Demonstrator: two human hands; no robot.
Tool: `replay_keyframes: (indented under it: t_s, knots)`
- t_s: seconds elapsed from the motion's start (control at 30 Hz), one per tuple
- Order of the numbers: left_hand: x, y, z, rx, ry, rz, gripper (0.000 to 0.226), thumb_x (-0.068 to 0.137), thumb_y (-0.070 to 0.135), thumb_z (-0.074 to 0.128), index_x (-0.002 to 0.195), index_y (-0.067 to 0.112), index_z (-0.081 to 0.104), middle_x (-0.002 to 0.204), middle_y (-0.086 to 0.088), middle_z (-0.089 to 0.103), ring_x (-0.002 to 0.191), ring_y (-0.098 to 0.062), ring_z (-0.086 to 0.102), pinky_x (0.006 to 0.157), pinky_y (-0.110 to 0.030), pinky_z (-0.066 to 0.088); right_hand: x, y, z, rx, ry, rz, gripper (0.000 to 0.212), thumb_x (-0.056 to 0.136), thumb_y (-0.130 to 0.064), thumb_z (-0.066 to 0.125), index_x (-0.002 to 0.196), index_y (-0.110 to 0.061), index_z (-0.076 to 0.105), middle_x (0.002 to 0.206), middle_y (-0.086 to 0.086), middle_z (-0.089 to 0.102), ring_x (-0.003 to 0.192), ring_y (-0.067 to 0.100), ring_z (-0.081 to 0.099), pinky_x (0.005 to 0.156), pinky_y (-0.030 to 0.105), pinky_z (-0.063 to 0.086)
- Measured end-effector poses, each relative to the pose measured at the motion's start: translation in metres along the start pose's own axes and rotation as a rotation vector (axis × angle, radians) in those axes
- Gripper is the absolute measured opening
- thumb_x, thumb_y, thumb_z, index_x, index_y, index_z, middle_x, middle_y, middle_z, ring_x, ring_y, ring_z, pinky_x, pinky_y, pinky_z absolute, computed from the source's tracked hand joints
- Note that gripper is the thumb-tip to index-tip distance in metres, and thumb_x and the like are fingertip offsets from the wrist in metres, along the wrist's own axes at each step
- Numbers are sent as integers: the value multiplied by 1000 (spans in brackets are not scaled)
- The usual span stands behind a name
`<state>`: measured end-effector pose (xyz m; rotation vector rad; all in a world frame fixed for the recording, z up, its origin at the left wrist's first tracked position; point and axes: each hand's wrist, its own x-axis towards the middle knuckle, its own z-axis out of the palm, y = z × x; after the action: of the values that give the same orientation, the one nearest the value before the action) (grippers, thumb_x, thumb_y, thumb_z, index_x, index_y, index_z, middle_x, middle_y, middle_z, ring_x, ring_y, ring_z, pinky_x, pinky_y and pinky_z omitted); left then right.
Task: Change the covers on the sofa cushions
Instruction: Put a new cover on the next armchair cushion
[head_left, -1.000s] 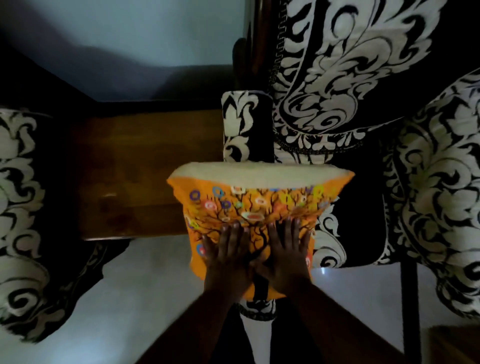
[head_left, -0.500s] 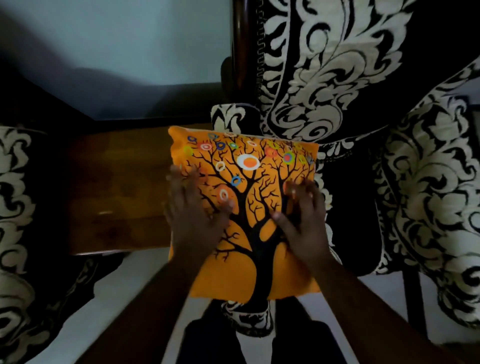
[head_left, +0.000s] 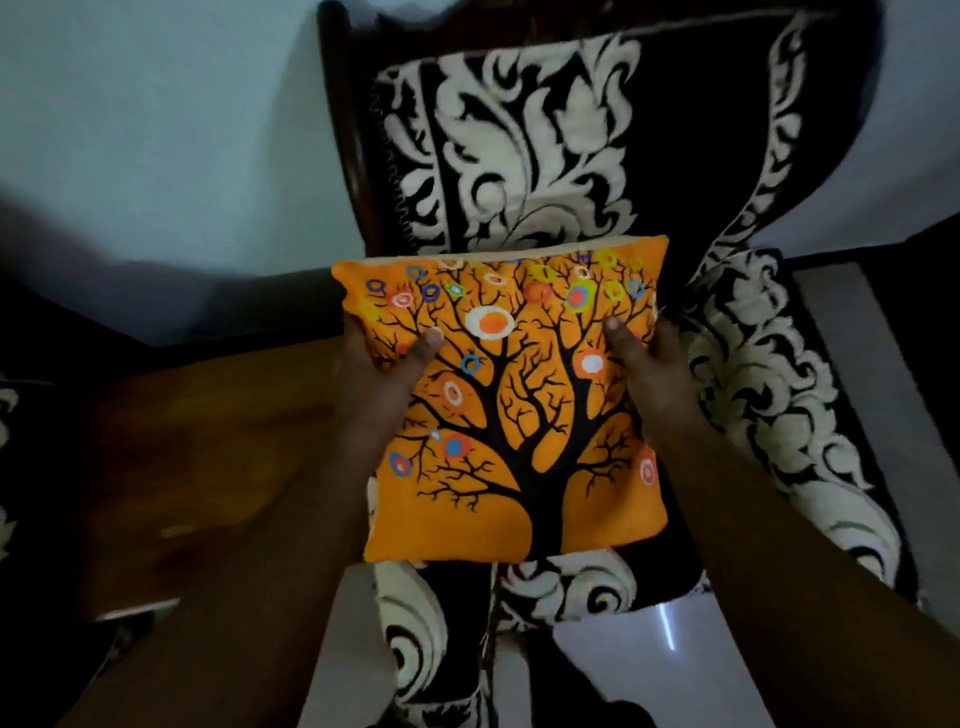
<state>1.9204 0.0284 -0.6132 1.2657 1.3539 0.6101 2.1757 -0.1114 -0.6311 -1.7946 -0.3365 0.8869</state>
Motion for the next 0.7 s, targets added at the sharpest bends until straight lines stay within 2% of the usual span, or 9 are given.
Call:
replay_keyframes:
  t_s: [0.1,0.2,0.33,0.4,0.43,0.5,0.53,0.63,0.7]
  knots:
    - [12,16,47,-28,-29,18,105,72,71,75,155,46,15,147,12,52,128,-13,54,104,-42,48,34,-20,-40,-34,11,-90,69,81,-62,75,141,-42,48,133,-12,65,122,13,62,104,51,51]
    - [32,21,88,-110,-23,-22,85,84,66,67,154,41,27,138,11,58,110,-6,61,73,-20,55,61,-22,-68,-35,-64,-126,65,87,-49,75,144,-44,43,132,-12,65,120,14,64,99,50,53]
    - [63,-2,122,46,53,-86,66,86,72,58,139,33,53,125,5,63,114,-21,62,93,-38,54,97,4,-83,-18,-98,-29,67,84,-43,81,141,-43,46,129,-6,68,110,29,70,77,53,61]
    - [74,-19,131,210,67,-51,69,82,76,54,134,31,59,128,-1,67,117,-26,63,99,-44,52,112,18,-79,-40,-60,-9,73,79,-50,83,138,-54,41,131,-3,65,116,27,66,80,53,61]
    - [78,-26,134,287,87,-40,68,86,74,53,133,26,61,130,-5,67,119,-29,62,100,-44,51,119,24,-75,-54,-64,-25,75,83,-46,81,140,-57,34,131,-6,63,115,18,67,79,41,62]
    - [89,-32,141,403,133,-14,63,95,64,51,135,16,61,132,-13,65,122,-35,60,101,-41,49,134,35,-69,-89,-63,-88,78,94,-25,72,153,-39,22,127,-18,52,90,-16,64,62,13,55]
    - [95,-32,143,442,147,-2,62,98,61,49,135,13,60,132,-15,64,123,-36,59,100,-40,47,138,33,-65,-108,-51,-107,78,96,-20,69,156,-30,21,124,-24,50,79,-20,63,56,11,53]
    - [115,-28,148,533,164,5,62,100,58,47,133,8,59,131,-19,63,121,-39,59,95,-39,46,157,34,-56,-130,-37,-151,74,94,-22,73,153,-28,30,100,-23,70,71,10,74,53,39,61]
    - [117,-25,148,536,155,30,62,99,61,45,131,10,60,127,-18,65,117,-38,60,94,-40,49,164,33,-56,-154,-19,-148,73,92,-23,75,151,-22,33,99,-12,71,71,9,74,53,34,61]
